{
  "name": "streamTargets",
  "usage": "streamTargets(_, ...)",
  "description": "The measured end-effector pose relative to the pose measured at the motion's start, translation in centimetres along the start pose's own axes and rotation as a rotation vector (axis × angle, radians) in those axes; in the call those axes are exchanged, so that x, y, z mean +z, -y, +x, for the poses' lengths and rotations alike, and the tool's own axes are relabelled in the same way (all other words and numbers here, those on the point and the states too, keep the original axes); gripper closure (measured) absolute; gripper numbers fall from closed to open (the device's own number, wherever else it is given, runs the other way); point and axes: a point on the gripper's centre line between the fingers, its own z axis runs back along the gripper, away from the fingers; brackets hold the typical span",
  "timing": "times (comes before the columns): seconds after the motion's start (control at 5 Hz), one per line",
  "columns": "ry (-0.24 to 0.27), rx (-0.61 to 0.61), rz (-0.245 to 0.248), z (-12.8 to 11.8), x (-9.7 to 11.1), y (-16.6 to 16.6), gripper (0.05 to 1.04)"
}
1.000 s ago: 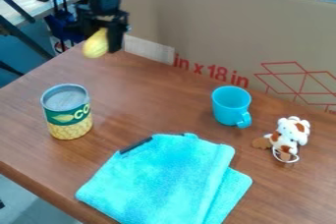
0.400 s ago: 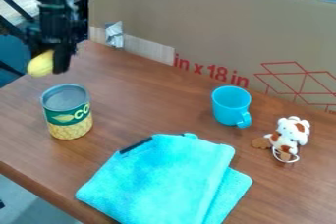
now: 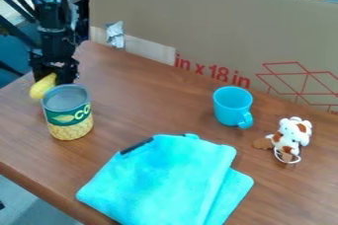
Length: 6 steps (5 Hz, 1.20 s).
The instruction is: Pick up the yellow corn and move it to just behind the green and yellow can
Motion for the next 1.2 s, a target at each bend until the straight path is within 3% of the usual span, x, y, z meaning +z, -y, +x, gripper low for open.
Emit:
streamTargets(0.2, 0.014, 0.009, -0.007, -0.1, 0.1, -0.4, 0.336)
streamTargets(0.4, 0.041, 0.064, -0.052, -0.4, -0.1, -1.1, 0.086)
streamTargets(0.6, 0.199, 0.129, -0.049, -0.2, 3.7, -2.3, 0.074)
streamTargets(0.8, 0.297, 0.165, -0.045, -1.1, 6.9, -2.6, 0.079)
streamTargets(1.0, 0.398, 0.115, -0.041, -2.7, 11.2, -0.9, 0.081)
streamTargets(1.2, 0.384, 0.023, -0.032, -4.5, 13.8, 1.9, 0.081)
